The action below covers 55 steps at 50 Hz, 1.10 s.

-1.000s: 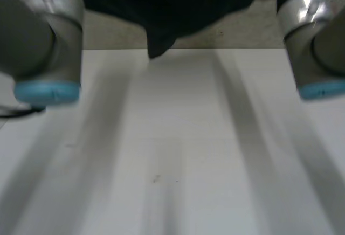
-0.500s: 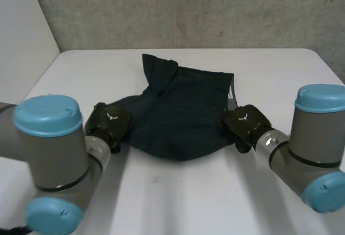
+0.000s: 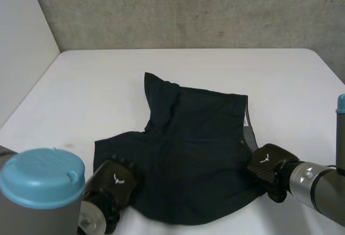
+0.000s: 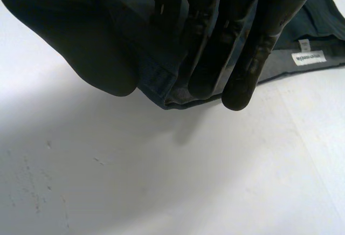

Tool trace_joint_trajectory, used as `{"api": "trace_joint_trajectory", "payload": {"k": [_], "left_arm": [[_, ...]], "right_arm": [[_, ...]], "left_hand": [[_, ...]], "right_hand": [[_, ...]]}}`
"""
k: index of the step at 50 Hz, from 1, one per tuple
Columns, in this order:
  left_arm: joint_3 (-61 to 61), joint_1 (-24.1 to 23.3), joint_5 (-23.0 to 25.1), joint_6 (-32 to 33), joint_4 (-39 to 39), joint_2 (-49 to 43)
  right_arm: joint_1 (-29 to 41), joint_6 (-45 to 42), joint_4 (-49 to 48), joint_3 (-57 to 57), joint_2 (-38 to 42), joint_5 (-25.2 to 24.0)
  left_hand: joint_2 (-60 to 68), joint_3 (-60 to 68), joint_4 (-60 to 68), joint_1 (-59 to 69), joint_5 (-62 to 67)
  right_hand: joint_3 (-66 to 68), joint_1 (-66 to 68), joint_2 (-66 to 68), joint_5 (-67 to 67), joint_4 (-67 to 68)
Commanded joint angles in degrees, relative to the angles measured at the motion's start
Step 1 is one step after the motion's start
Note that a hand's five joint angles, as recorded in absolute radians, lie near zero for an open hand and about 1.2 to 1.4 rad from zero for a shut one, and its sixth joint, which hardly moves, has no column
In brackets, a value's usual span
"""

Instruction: Fold the shorts.

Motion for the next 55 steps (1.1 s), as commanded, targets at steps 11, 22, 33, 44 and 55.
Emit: {"api": "trace_joint_trajectory", "payload": {"k": [11, 22, 33, 44, 55], "left_arm": [[22.05, 14.28, 21.03, 12.11, 19.52, -10.28], [41.65, 16.13, 26.59, 11.76, 19.79, -29.61], [56.50, 16.75, 32.91, 11.32, 13.99, -42.09], [64.95, 16.66, 32.30, 9.13, 10.56, -49.31], [61.89, 16.04, 14.30, 5.88, 9.51, -43.70]], "right_arm": [[-1.08, 1.46, -6.35, 1.32, -0.42, -0.71], [-0.90, 2.52, -7.84, 1.58, 0.37, -0.71], [-0.90, 2.52, -9.86, 1.85, 2.12, -0.62], [-0.90, 2.52, -10.74, 1.85, 3.27, -0.27], [-0.90, 2.52, -10.83, 1.93, 3.44, -0.27]], "left_hand": [[-1.34, -1.81, -1.27, -0.72, -2.04], [0.51, 0.04, 0.58, 1.13, -0.19], [8.40, 7.93, 8.47, 9.02, 7.70], [56.63, 56.16, 56.70, 57.25, 55.92], [67.10, 66.63, 67.17, 67.72, 66.40]], "right_hand": [[12.62, 23.68, 12.72, 14.76, 11.64], [12.62, 23.68, 12.72, 14.76, 11.64], [12.62, 23.68, 12.72, 14.76, 11.64], [12.62, 23.68, 12.72, 14.76, 11.64], [12.62, 23.68, 12.72, 14.76, 11.64]]}}
